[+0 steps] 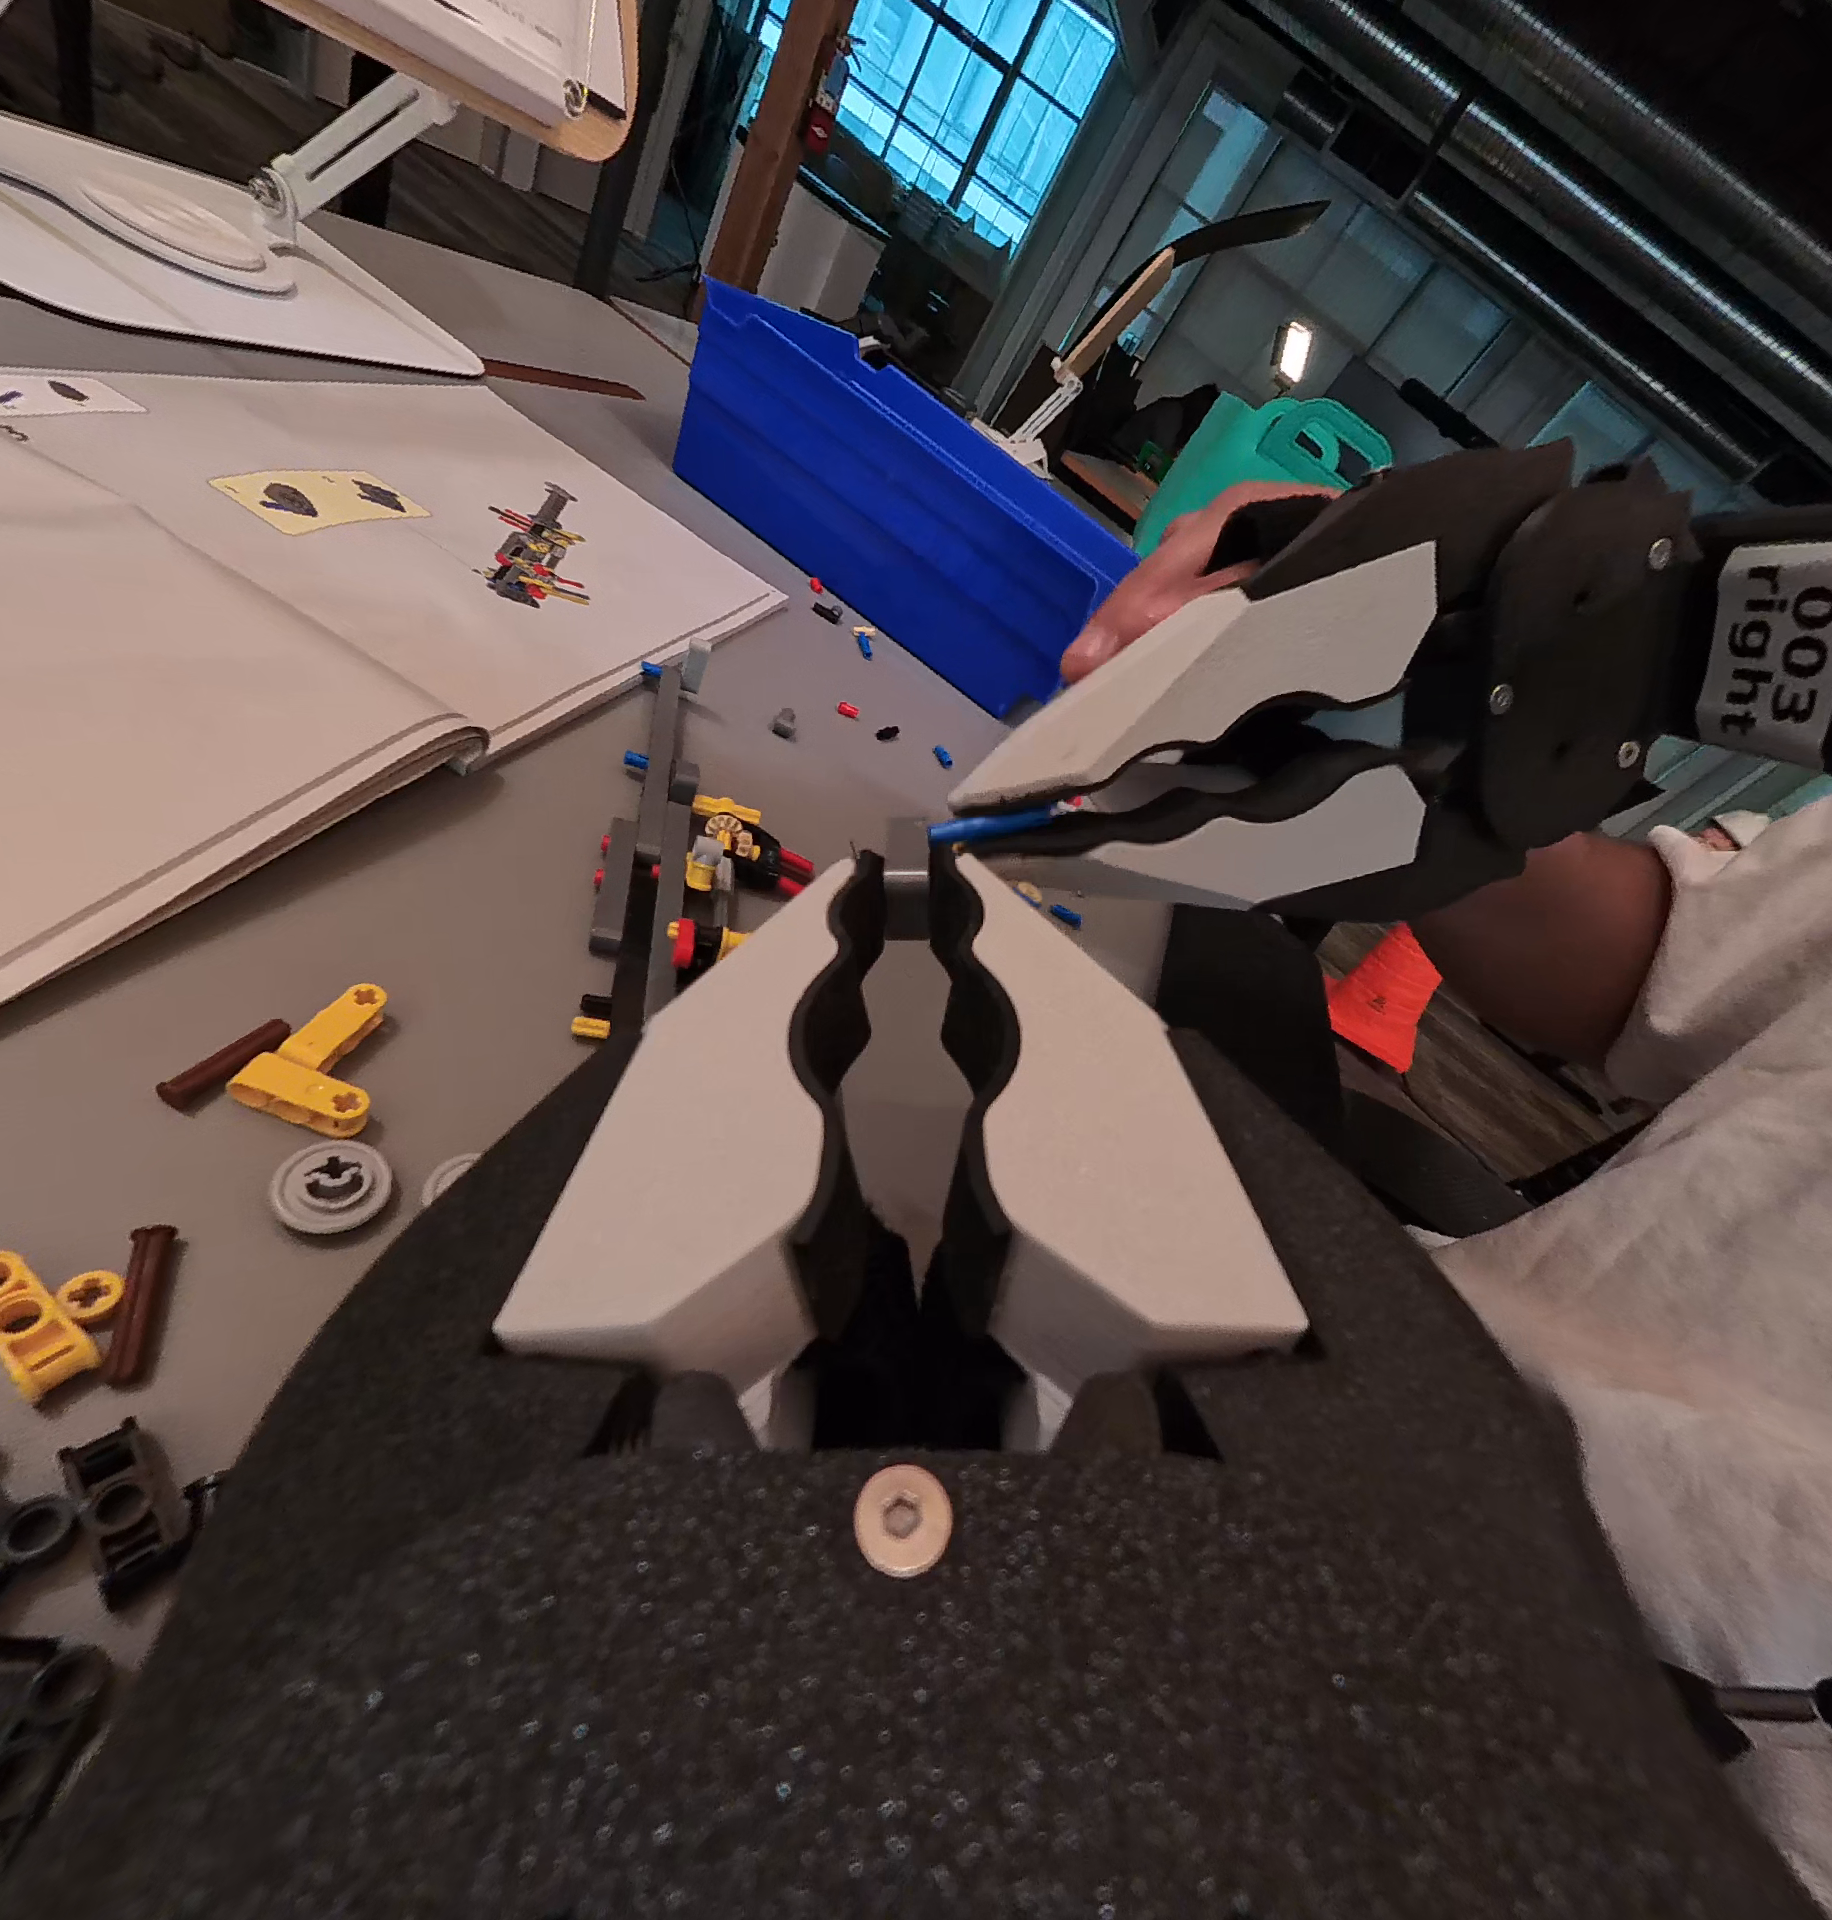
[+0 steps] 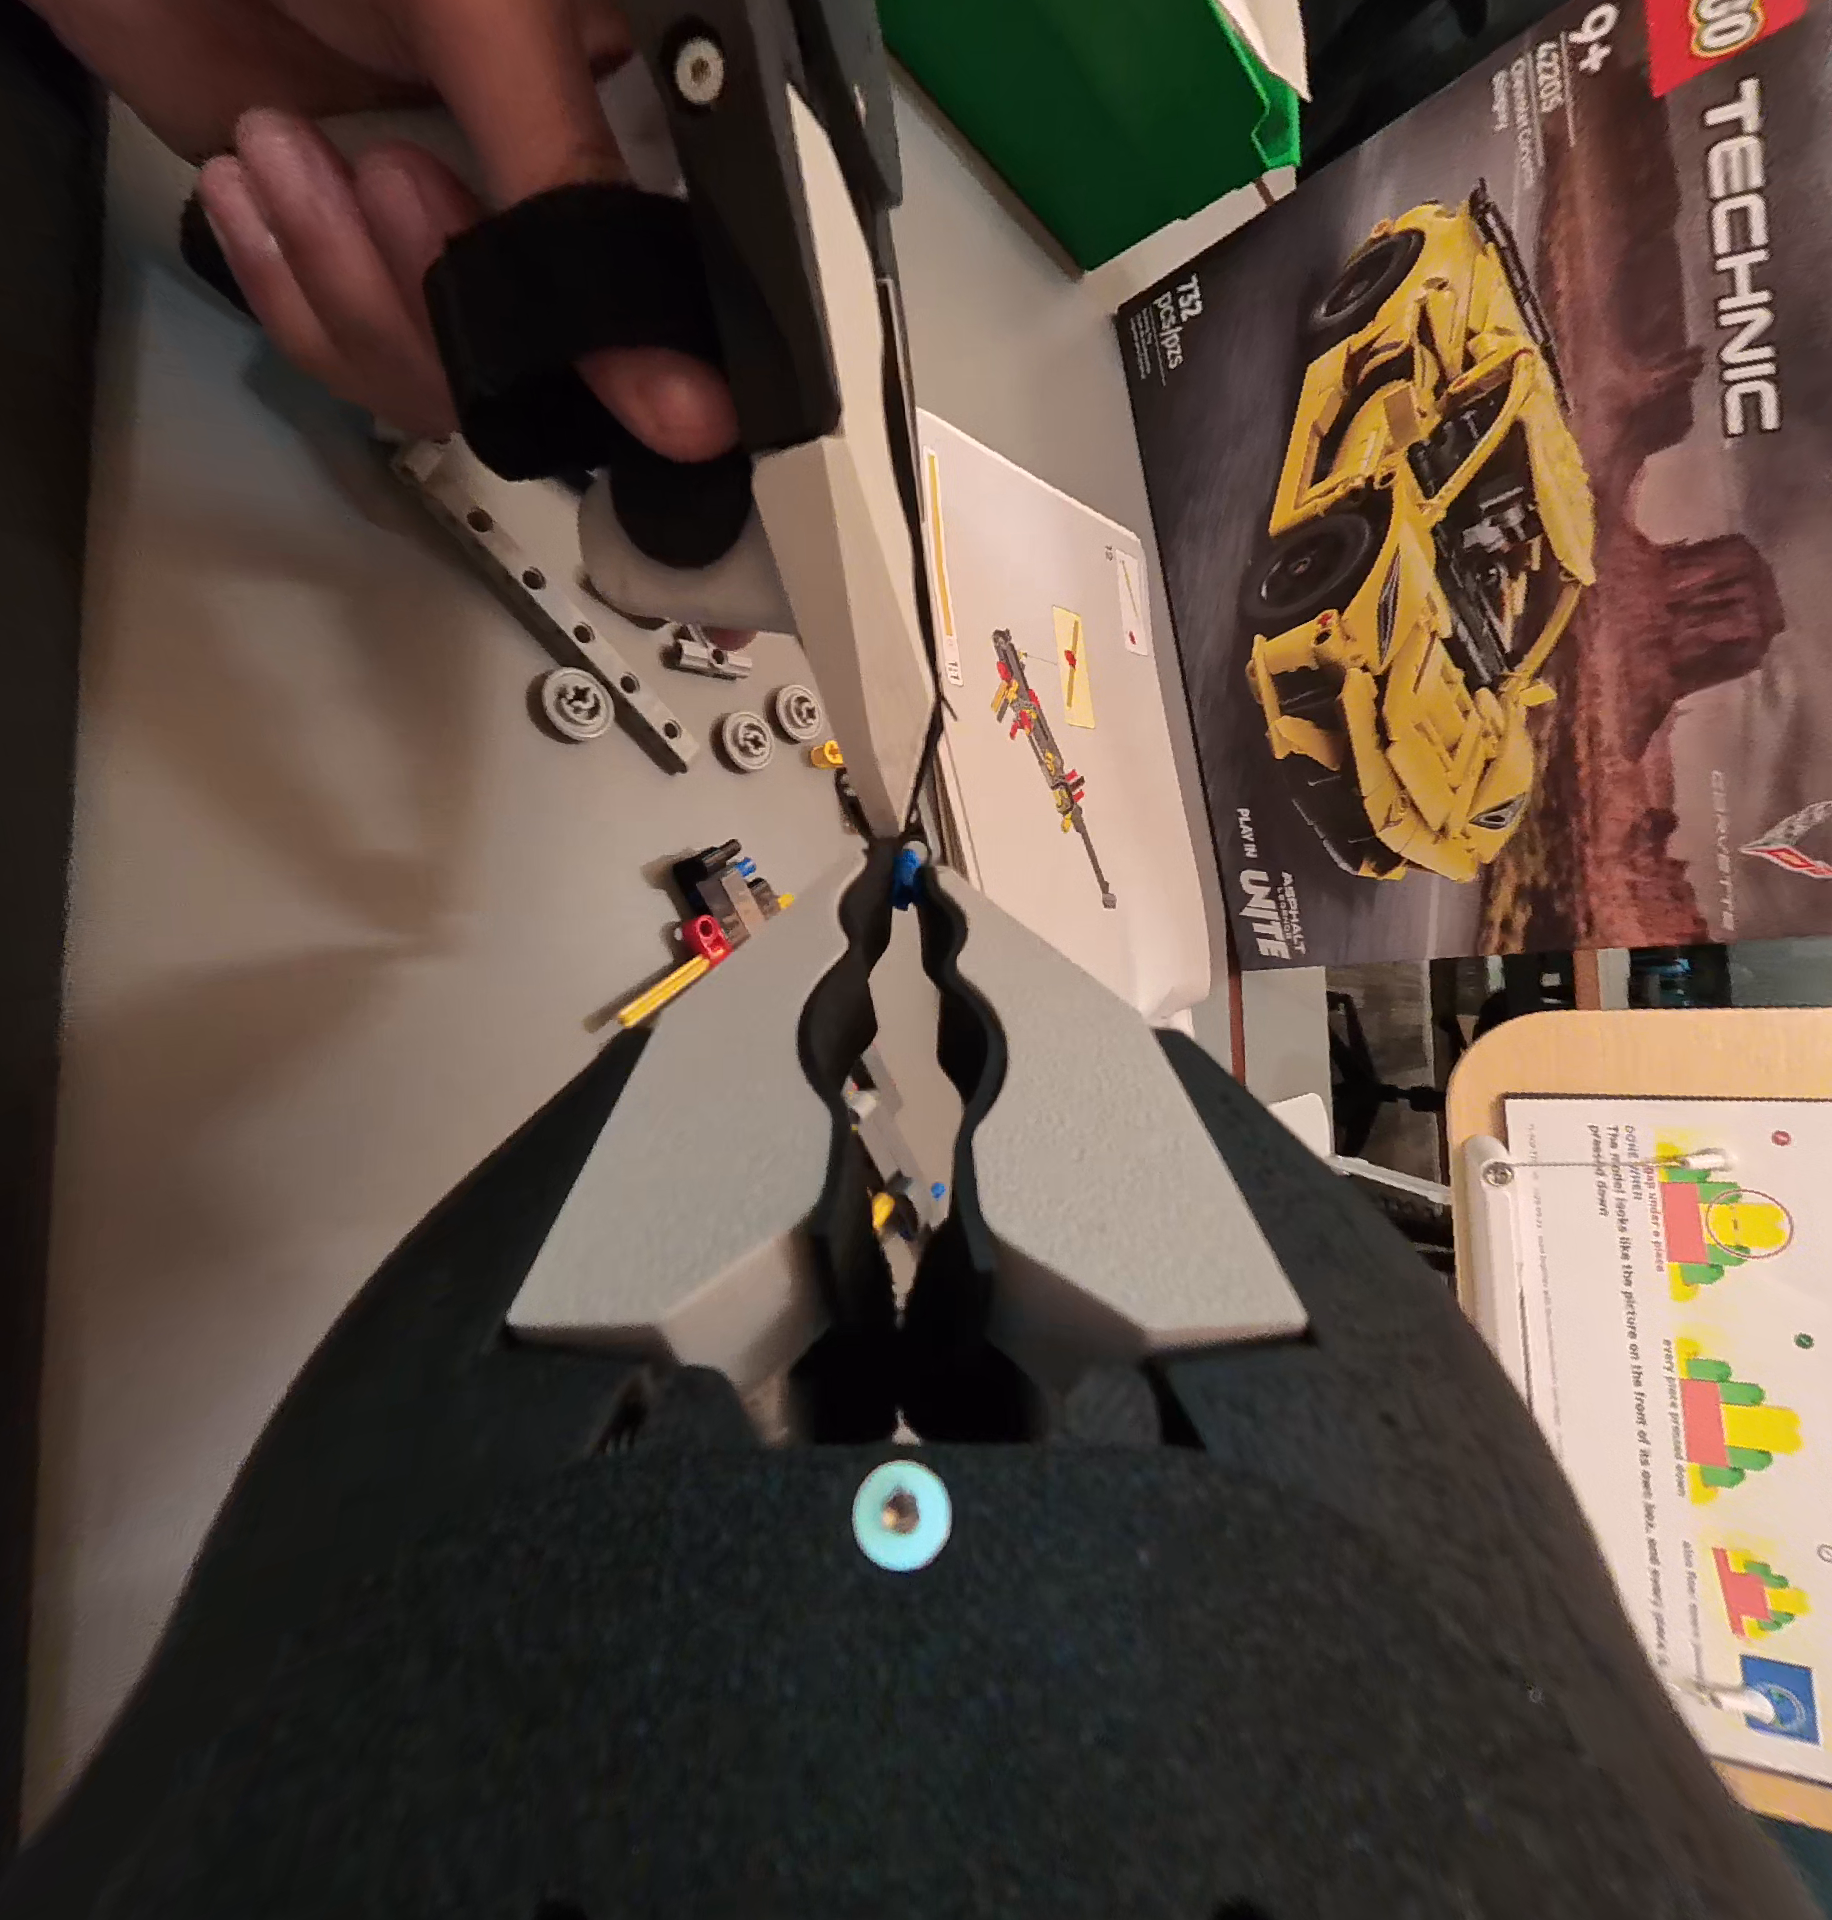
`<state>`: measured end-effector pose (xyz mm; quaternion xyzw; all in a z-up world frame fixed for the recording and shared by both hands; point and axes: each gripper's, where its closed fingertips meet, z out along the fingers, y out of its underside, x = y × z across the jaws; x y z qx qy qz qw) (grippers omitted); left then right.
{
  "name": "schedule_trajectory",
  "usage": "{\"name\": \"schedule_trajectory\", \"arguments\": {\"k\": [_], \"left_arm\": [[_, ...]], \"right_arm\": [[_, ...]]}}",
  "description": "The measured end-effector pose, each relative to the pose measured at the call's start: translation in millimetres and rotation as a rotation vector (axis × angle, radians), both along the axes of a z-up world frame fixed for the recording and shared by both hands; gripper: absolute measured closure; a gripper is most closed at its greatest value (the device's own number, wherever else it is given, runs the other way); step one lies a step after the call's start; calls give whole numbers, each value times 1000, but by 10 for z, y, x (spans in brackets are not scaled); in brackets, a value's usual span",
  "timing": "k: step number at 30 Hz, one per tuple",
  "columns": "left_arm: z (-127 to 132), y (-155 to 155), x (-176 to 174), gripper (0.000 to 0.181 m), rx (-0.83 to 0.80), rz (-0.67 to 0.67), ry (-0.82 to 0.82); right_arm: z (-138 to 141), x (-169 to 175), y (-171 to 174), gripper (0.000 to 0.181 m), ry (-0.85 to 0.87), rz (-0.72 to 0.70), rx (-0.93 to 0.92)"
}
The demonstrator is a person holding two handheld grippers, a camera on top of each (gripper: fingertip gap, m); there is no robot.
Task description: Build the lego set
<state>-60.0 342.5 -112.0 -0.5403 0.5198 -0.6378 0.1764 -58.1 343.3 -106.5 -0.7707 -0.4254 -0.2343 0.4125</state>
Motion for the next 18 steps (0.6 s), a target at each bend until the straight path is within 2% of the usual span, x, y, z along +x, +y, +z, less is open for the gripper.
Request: {"name": "schedule_trajectory", "arguments": {"k": [6,11,14,16,18], "left_arm": [[-29,-2,1,174,16,0,12],[9,-2,-13,174,11,0,-9],[21,-14,-23,174,-1,-9,-12],[54,-23,-33,174,-61,-29,-16],[33,-35,-28,174,-44,-27,-10]], "right_arm": [[-21,2,17,178,12,-11,-9],[20,-13,24,178,-61,5,44],[29,-16,10,178,-179,33,101],[48,-26,-4,178,-183,37,144],[24,-17,-13,178,-179,30,165]]}}
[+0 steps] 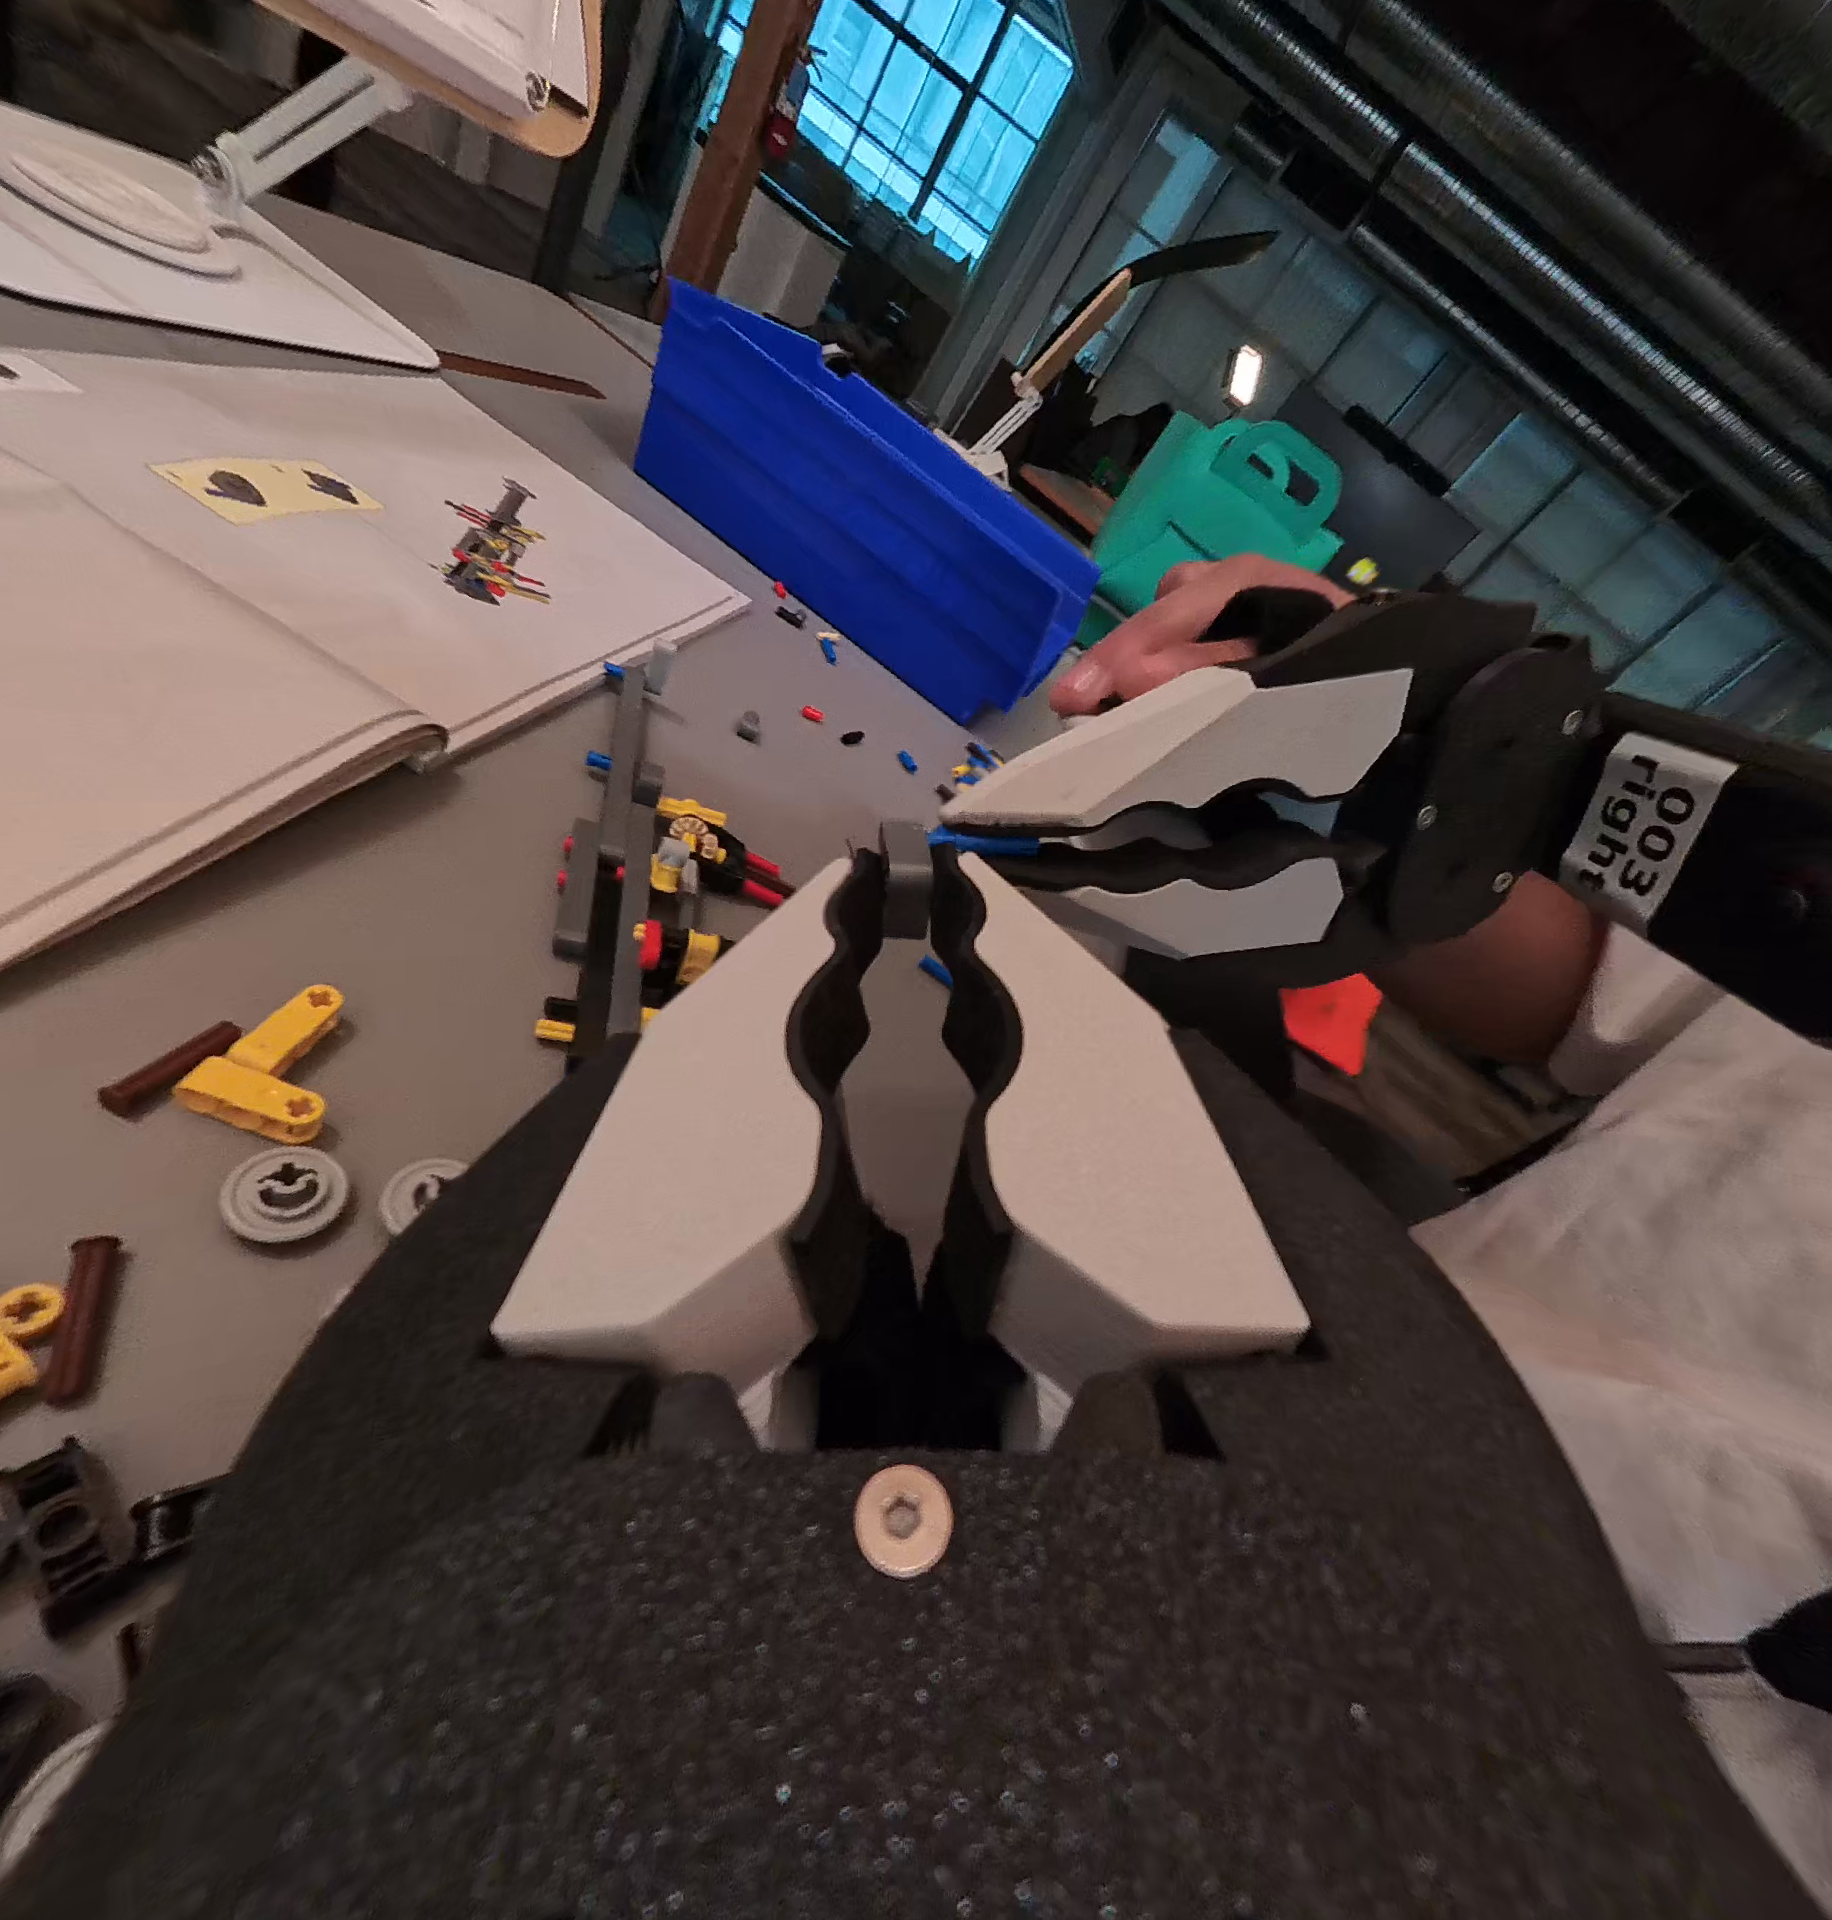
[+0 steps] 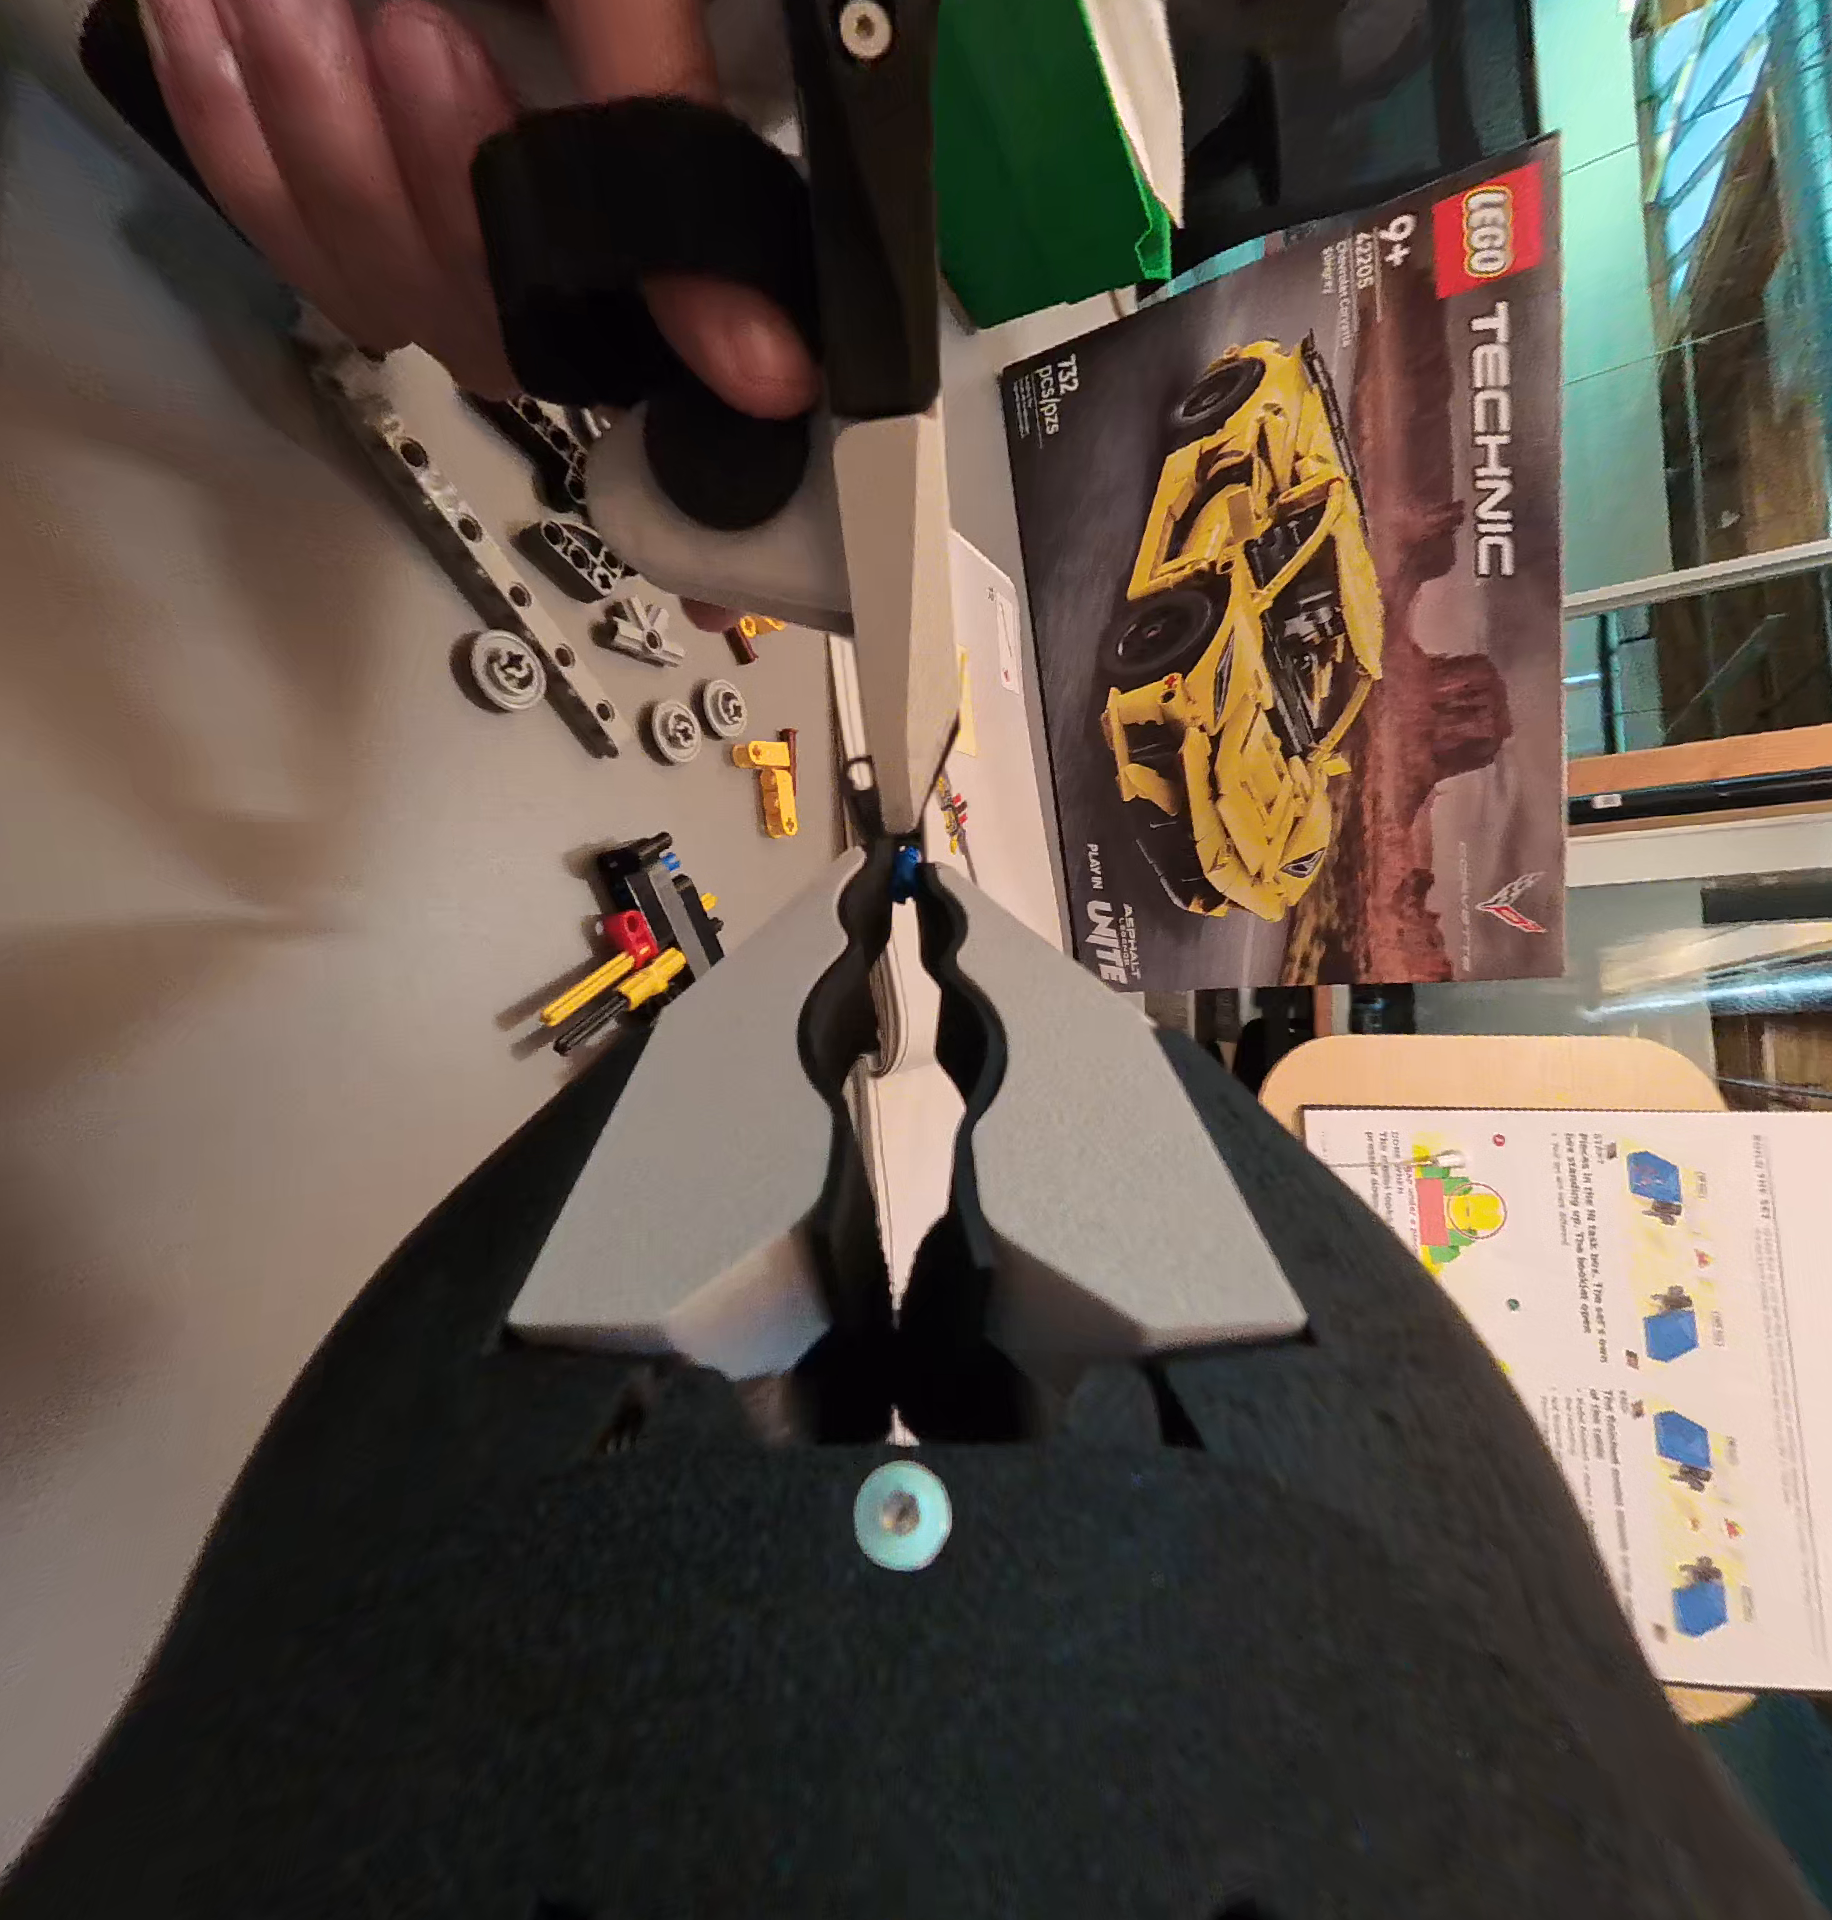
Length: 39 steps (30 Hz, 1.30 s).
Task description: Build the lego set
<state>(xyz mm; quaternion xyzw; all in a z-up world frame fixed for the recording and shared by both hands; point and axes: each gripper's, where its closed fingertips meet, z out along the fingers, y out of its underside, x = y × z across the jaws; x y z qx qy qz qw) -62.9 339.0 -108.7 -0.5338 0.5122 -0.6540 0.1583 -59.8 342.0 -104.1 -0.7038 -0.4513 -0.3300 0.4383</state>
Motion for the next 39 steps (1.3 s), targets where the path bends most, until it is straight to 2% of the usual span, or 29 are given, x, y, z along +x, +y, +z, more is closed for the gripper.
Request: {"name": "schedule_trajectory", "arguments": {"k": [5,9,12,15,16,20,22,29,32,36,39], "left_arm": [[25,-13,4,174,115,29,-40],[3,-24,11,174,183,45,-44],[-58,-48,14,174,196,29,-16],[-51,-61,11,174,192,21,-19],[-46,-56,13,174,218,32,-28],[54,-57,-5,174,279,57,-96],[84,-69,-7,173,326,70,-125],[208,-33,1,173,347,136,-187],[244,-6,-8,173,343,154,-203],[260,15,-15,173,354,165,-214],[301,-8,-34,173,230,105,-214]], "right_arm": [[50,3,-8,178,57,-32,54],[44,8,-17,177,-41,-31,91],[-15,10,-40,177,-176,13,107],[-3,8,-52,178,-154,23,117],[2,11,-45,177,-106,12,120],[89,-1,-51,178,386,-29,160],[124,-7,-52,177,577,-58,189],[217,5,5,177,1012,-186,332],[245,-12,30,177,1229,-200,369],[262,-22,49,177,1343,-178,364],[297,-47,23,176,1299,-119,324]]}}
